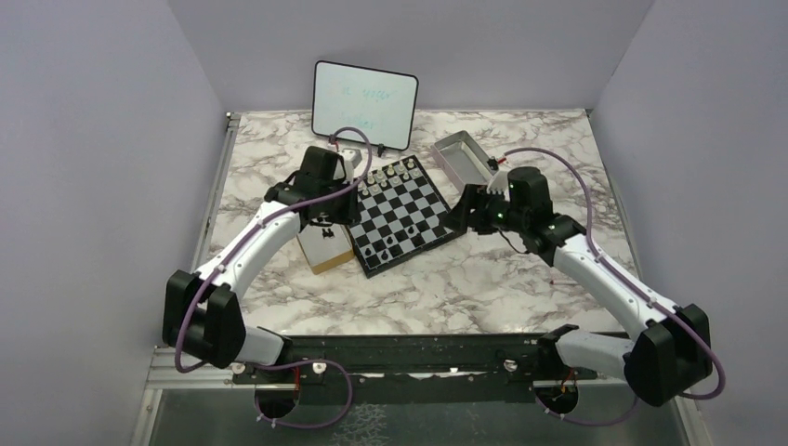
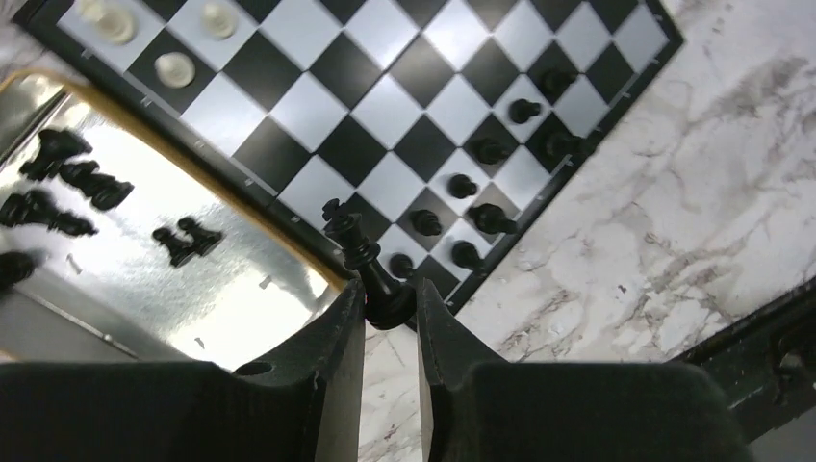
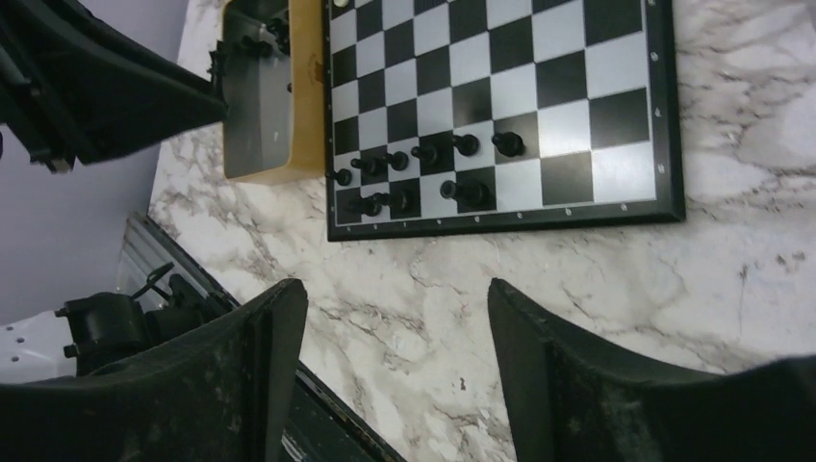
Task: Set up the chess pieces on the board
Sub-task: Place the chess piece on the chessboard.
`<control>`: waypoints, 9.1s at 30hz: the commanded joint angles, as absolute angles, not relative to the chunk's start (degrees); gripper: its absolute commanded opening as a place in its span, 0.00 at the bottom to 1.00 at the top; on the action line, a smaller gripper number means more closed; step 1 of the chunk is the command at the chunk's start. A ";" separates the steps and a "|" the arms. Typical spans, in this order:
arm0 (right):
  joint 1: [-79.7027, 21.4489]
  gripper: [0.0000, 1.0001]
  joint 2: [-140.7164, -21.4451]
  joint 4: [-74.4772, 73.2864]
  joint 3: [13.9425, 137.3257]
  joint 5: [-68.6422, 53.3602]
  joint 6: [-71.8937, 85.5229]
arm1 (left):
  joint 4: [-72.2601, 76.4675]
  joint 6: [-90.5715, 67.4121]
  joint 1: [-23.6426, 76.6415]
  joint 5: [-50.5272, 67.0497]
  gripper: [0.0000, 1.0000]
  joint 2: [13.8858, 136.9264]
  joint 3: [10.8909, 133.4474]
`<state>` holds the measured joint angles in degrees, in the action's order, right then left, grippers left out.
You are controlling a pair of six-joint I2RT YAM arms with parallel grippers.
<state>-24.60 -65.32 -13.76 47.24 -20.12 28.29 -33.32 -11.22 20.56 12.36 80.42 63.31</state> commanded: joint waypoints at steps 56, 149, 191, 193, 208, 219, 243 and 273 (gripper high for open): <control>-28.56 0.19 -96.33 -2.94 65.09 -56.57 34.80 | -24.31 4.77 40.31 16.66 0.15 75.68 61.15; -57.39 0.10 -93.88 5.67 54.96 29.25 12.31 | -21.61 -24.59 -1.23 21.09 0.99 71.80 49.66; -58.00 0.15 -99.66 7.32 54.85 31.37 13.03 | -22.06 -23.91 -1.23 21.34 0.99 71.76 50.01; -58.01 0.16 -99.75 7.30 54.93 31.07 13.41 | -22.05 -23.91 -1.23 21.28 0.99 71.71 49.97; -58.18 0.19 -99.93 5.13 55.92 32.85 13.60 | -22.24 -23.82 -1.23 21.27 0.99 71.57 50.10; -58.27 0.19 -100.06 4.31 55.94 34.07 13.13 | -22.32 -23.82 -1.23 21.22 0.99 71.80 50.18; -58.37 0.28 -99.43 2.48 57.63 33.23 15.71 | -23.98 -23.29 -1.23 18.54 0.99 71.14 50.75; -58.36 0.68 -72.89 -5.62 52.24 18.93 21.16 | -36.28 -16.15 7.11 1.99 0.51 85.67 66.64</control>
<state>-57.82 -75.75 -5.67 54.08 22.87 19.11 -33.91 -17.45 5.19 8.54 82.65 63.22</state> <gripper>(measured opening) 0.666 0.574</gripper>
